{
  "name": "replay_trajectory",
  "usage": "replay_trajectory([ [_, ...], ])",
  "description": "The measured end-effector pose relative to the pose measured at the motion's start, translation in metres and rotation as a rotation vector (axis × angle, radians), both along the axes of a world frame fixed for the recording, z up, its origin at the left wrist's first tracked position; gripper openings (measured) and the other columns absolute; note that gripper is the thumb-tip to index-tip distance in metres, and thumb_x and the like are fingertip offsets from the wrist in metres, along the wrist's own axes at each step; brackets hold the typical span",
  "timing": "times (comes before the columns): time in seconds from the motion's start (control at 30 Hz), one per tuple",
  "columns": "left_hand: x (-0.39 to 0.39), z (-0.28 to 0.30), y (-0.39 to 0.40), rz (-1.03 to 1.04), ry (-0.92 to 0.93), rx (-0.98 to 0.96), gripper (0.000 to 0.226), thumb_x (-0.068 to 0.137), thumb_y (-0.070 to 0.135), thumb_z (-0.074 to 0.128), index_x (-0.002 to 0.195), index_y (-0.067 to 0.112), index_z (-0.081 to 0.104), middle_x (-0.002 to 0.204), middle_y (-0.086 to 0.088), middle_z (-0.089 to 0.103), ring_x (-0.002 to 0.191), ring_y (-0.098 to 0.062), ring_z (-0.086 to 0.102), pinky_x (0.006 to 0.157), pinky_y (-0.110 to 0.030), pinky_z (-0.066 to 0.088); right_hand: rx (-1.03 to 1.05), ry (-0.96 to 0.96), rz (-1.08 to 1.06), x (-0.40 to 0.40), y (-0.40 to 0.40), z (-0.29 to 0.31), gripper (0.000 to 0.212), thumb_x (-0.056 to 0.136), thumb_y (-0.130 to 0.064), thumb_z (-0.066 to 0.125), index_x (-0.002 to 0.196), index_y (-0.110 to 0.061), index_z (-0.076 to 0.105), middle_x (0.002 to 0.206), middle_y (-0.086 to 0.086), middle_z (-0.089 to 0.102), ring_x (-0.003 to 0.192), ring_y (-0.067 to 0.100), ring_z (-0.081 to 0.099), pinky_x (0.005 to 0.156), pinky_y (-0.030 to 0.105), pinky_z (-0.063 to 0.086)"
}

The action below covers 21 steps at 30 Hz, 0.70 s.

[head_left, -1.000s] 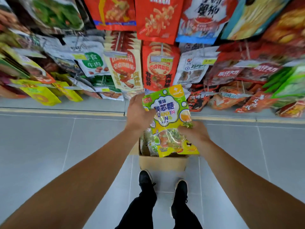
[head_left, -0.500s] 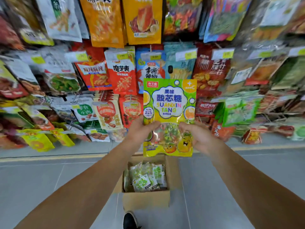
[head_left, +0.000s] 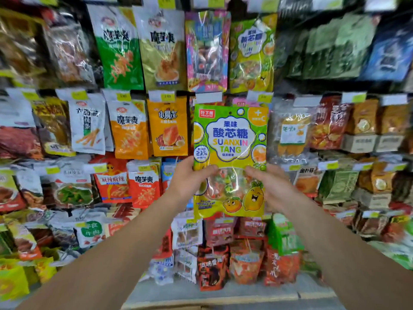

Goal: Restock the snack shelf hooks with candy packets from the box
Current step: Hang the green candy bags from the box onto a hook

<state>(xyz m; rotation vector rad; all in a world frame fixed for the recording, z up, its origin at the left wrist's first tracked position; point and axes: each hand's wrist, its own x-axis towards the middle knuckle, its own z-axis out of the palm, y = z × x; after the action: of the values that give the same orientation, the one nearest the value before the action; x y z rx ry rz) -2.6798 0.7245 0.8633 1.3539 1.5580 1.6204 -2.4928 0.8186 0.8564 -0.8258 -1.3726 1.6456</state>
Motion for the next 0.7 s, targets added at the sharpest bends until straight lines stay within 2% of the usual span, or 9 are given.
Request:
replay_trajectory([
  [0.07, -0.001, 0.023, 0.018, 0.005, 0.02, 0.043, 0.012, 0.085, 0.021, 0.072, 0.08, 0.013, 0.066, 0.071, 0.008, 0.068, 0.066, -0.007, 0.061, 0.071, -0.025, 0.045, 0.012, 0.033, -0.04, 0.0, 0.011, 0.027, 0.094, 0.076, -0.027, 0.081, 0.151, -0.011, 0.026, 0.151, 0.0, 0.036, 0.139, 0.017, 0.031, 0.115, 0.042, 0.021],
  [0.13, -0.004, 0.048, 0.041, -0.007, 0.028, 0.077, 0.02, 0.086, 0.021, 0.072, 0.072, 0.012, 0.061, 0.059, 0.009, 0.064, 0.057, -0.004, 0.057, 0.063, -0.018, 0.042, 0.071, 0.056, -0.084, 0.002, 0.031, 0.05, 0.095, 0.081, -0.026, 0.078, 0.154, -0.012, 0.019, 0.16, 0.004, 0.022, 0.146, 0.022, 0.022, 0.116, 0.043, 0.02],
  [0.17, -0.006, 0.057, 0.051, -0.013, 0.039, 0.09, 0.019, 0.085, 0.022, 0.073, 0.074, 0.009, 0.063, 0.062, 0.006, 0.067, 0.06, -0.007, 0.061, 0.067, -0.019, 0.045, 0.101, 0.063, -0.091, 0.002, 0.039, 0.061, 0.095, 0.082, -0.027, 0.077, 0.154, -0.012, 0.017, 0.161, 0.004, 0.019, 0.147, 0.023, 0.02, 0.116, 0.044, 0.02],
  [0.23, -0.012, 0.076, 0.074, -0.016, 0.052, 0.139, 0.023, 0.082, 0.027, 0.075, 0.089, 0.006, 0.068, 0.085, -0.007, 0.074, 0.081, -0.023, 0.068, 0.083, -0.035, 0.05, 0.131, 0.05, -0.101, -0.002, 0.059, 0.082, 0.093, 0.082, -0.026, 0.077, 0.154, -0.01, 0.019, 0.159, 0.005, 0.025, 0.146, 0.024, 0.023, 0.116, 0.045, 0.021],
  [0.33, -0.022, 0.101, 0.108, -0.032, 0.055, 0.178, 0.02, 0.081, 0.029, 0.075, 0.093, 0.014, 0.072, 0.093, -0.006, 0.075, 0.092, -0.024, 0.069, 0.089, -0.042, 0.051, 0.192, 0.058, -0.078, -0.015, 0.092, 0.104, 0.107, 0.058, -0.039, 0.091, 0.146, -0.01, 0.038, 0.146, 0.002, 0.045, 0.139, 0.024, 0.039, 0.115, 0.046, 0.028],
  [0.43, -0.029, 0.123, 0.135, -0.062, 0.061, 0.204, 0.002, 0.084, 0.021, 0.073, 0.087, 0.02, 0.073, 0.087, 0.005, 0.076, 0.086, -0.012, 0.07, 0.082, -0.03, 0.05, 0.235, 0.032, -0.183, -0.025, 0.129, 0.116, 0.123, 0.035, -0.058, 0.093, 0.14, -0.015, 0.045, 0.144, 0.001, 0.049, 0.13, 0.018, 0.048, 0.112, 0.046, 0.035],
  [0.53, -0.033, 0.14, 0.158, -0.07, -0.008, 0.22, 0.01, 0.084, 0.02, 0.073, 0.093, 0.015, 0.073, 0.091, 0.004, 0.076, 0.082, -0.004, 0.069, 0.075, -0.023, 0.047, 0.243, 0.049, -0.235, -0.033, 0.145, 0.14, 0.069, 0.065, -0.039, 0.088, 0.121, -0.016, 0.056, 0.12, -0.005, 0.061, 0.108, 0.016, 0.058, 0.103, 0.038, 0.042],
  [0.6, -0.036, 0.149, 0.176, -0.067, -0.052, 0.245, 0.009, 0.083, 0.017, 0.074, 0.091, 0.012, 0.072, 0.087, 0.003, 0.076, 0.076, -0.004, 0.069, 0.075, -0.024, 0.046, 0.295, 0.021, -0.237, -0.038, 0.164, 0.15, 0.042, 0.076, -0.026, 0.081, 0.112, -0.011, 0.066, 0.098, 0.0, 0.071, 0.09, 0.019, 0.063, 0.084, 0.033, 0.05],
  [0.7, -0.04, 0.161, 0.201, -0.05, -0.038, 0.266, 0.005, 0.082, 0.014, 0.074, 0.081, 0.018, 0.072, 0.081, 0.007, 0.075, 0.076, -0.006, 0.068, 0.075, -0.024, 0.046, 0.419, -0.101, -0.297, -0.04, 0.187, 0.167, 0.026, 0.077, -0.019, 0.077, 0.1, -0.009, 0.07, 0.088, 0.007, 0.075, 0.082, 0.022, 0.067, 0.075, 0.033, 0.053],
])
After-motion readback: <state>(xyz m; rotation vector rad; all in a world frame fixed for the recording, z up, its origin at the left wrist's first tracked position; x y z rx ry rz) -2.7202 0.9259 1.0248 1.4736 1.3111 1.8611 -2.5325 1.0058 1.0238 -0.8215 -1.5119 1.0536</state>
